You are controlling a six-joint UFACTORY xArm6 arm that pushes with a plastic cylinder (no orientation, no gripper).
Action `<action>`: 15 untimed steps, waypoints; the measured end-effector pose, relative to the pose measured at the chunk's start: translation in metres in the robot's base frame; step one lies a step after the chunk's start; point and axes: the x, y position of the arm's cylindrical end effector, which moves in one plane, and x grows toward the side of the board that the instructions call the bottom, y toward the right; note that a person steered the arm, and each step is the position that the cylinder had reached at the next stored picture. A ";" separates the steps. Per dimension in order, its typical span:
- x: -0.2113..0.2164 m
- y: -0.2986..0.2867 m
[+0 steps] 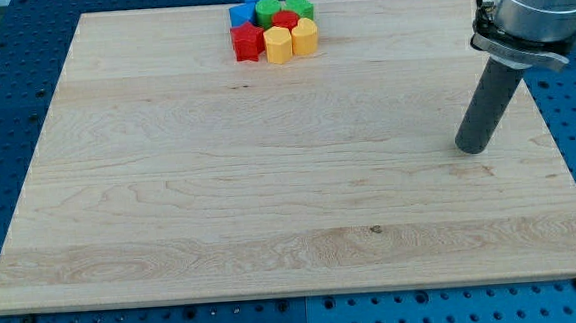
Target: Slightly move the red star into the hexagon
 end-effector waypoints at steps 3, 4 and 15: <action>-0.041 -0.112; -0.057 -0.188; -0.283 -0.309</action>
